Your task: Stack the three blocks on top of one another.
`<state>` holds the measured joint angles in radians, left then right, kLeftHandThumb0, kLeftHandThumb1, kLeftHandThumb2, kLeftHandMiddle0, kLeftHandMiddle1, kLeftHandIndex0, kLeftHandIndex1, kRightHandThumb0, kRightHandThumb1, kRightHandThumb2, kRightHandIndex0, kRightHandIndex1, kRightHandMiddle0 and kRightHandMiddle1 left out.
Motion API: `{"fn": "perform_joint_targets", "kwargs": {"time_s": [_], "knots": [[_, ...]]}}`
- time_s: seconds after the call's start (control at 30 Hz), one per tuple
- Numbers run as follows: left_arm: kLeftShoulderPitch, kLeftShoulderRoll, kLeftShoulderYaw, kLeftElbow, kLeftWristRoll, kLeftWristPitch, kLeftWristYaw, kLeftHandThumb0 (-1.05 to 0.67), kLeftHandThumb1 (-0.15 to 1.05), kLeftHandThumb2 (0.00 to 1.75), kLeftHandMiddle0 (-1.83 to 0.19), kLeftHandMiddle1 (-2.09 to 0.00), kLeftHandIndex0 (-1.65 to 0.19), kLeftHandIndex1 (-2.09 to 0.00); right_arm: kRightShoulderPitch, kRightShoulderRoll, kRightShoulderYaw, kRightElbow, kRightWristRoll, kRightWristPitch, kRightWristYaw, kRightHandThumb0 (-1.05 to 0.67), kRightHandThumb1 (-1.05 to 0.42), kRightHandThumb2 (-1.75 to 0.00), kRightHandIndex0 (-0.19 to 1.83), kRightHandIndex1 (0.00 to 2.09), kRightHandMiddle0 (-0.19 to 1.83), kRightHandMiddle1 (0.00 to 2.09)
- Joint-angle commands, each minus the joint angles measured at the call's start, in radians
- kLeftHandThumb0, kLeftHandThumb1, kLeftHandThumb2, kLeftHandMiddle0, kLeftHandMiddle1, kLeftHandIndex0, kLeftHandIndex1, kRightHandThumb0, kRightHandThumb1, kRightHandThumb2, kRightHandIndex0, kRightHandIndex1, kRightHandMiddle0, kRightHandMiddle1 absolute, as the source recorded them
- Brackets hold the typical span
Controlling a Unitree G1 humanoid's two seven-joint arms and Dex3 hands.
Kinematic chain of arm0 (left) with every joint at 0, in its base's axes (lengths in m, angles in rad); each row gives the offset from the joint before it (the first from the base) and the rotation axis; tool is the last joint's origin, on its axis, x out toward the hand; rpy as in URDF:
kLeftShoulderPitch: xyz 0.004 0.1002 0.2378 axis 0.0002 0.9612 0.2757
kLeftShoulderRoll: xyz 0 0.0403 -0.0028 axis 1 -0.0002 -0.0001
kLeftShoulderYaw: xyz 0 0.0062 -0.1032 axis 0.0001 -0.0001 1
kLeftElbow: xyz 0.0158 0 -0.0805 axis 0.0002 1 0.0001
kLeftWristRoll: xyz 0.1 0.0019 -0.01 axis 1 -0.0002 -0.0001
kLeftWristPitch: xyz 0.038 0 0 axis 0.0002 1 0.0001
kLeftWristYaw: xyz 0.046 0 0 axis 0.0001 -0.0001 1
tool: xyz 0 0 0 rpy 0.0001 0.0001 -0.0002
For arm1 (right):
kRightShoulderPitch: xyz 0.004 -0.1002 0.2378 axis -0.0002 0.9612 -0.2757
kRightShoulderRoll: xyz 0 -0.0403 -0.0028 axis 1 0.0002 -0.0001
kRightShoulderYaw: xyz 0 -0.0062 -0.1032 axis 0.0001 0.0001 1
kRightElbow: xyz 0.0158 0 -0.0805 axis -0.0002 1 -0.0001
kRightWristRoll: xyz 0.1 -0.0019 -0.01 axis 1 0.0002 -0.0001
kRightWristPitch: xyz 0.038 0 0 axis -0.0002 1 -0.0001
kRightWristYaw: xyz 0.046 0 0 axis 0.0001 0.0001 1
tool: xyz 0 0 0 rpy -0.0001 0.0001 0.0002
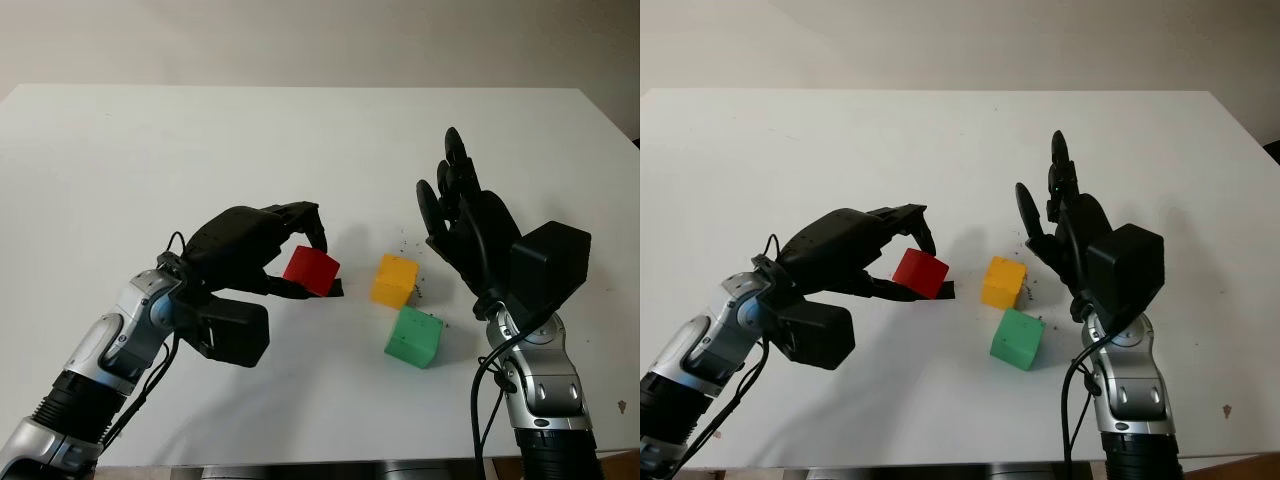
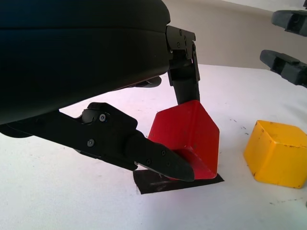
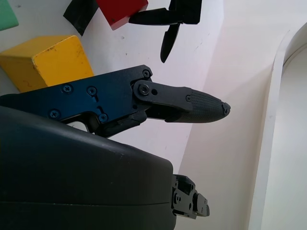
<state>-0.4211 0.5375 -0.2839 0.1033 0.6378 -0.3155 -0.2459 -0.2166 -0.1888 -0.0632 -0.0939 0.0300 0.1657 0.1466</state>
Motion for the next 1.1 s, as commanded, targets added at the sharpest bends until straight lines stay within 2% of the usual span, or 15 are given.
{"fn": "perform_joint_targets", "kwargs": {"time_s": [0.0, 0.2, 0.27, 0.33, 0.37, 0.47, 0.57, 0.67, 0.83, 0.93, 1.07], "knots": [[0.013, 0.014, -0.01, 0.004, 0.014, -0.008, 0.001, -0.32, 1.05, 0.07, -0.25, -0.06, -0.14, -1.75, 0.003, -0.003, -0.004, -0.017, 0.003, -0.003, 0.0, -0.69, -1.05, -0.52, -0.19, 0.0, -0.19, 0.05], [0.019, 0.015, -0.007, -0.001, 0.002, -0.005, -0.024, -0.32, 1.03, 0.05, -0.26, -0.07, -0.19, -1.67, 0.001, -0.003, -0.002, -0.017, 0.002, -0.004, -0.001, -0.69, -1.05, -0.52, -0.19, 0.0, -0.19, 0.05], [0.022, 0.016, -0.008, -0.011, 0.002, 0.01, -0.044, -0.39, 1.02, 0.05, -0.23, -0.05, -0.15, -1.56, 0.001, -0.002, -0.003, -0.014, 0.002, -0.012, -0.001, -0.68, -1.05, -0.52, -0.19, 0.0, -0.19, 0.05], [0.023, 0.02, -0.01, -0.024, 0.0, 0.025, -0.07, -0.48, 1.01, 0.05, -0.19, -0.04, -0.08, -1.29, 0.002, -0.004, -0.003, -0.015, 0.002, -0.008, 0.001, -0.68, -1.05, -0.52, -0.19, 0.0, -0.19, 0.05], [0.022, 0.021, -0.01, -0.028, -0.005, 0.029, -0.082, -0.54, 1.02, 0.05, -0.14, -0.03, -0.05, -1.05, 0.003, -0.004, -0.003, -0.015, 0.004, -0.006, 0.002, -0.68, -1.05, -0.52, -0.19, 0.0, -0.19, 0.05], [0.023, 0.021, -0.007, -0.04, -0.024, 0.035, -0.115, -0.62, 1.04, 0.05, -0.05, -0.04, -0.09, -0.51, 0.003, -0.004, -0.003, -0.022, 0.003, 0.008, 0.0, -0.68, -1.05, -0.52, -0.19, 0.0, -0.19, 0.05], [0.025, 0.021, -0.005, -0.053, -0.032, 0.044, -0.136, -0.63, 1.04, 0.05, -0.01, -0.04, -0.08, -0.32, 0.003, -0.003, -0.004, -0.019, 0.005, 0.003, 0.001, -0.68, -1.05, -0.52, -0.19, 0.0, -0.19, 0.05], [0.026, 0.023, -0.002, -0.065, -0.04, 0.052, -0.155, -0.62, 1.04, 0.05, 0.01, -0.05, -0.11, -0.2, 0.003, -0.002, -0.003, -0.019, 0.004, 0.004, -0.001, -0.68, -1.05, -0.52, -0.19, 0.0, -0.19, 0.05], [0.029, 0.025, 0.002, -0.076, -0.052, 0.068, -0.172, -0.62, 1.03, 0.05, 0.04, -0.04, -0.1, -0.14, 0.003, -0.003, 0.0, -0.021, 0.001, 0.005, -0.002, -0.68, -1.05, -0.52, -0.19, 0.0, -0.19, 0.05], [0.032, 0.026, 0.006, -0.088, -0.056, 0.079, -0.176, -0.64, 1.02, 0.05, 0.08, -0.03, 0.0, -0.08, 0.002, -0.003, 0.0, -0.016, -0.001, -0.006, -0.004, -0.68, -1.05, -0.52, -0.19, 0.0, -0.19, 0.05], [0.042, 0.013, 0.039, -0.133, -0.106, 0.149, -0.197, -0.73, 1.0, 0.05, 0.18, 0.0, 0.17, -0.01, 0.0, -0.007, -0.006, -0.017, 0.007, -0.002, 0.005, -0.69, -1.05, -0.52, -0.19, 0.0, -0.19, 0.05]]}}
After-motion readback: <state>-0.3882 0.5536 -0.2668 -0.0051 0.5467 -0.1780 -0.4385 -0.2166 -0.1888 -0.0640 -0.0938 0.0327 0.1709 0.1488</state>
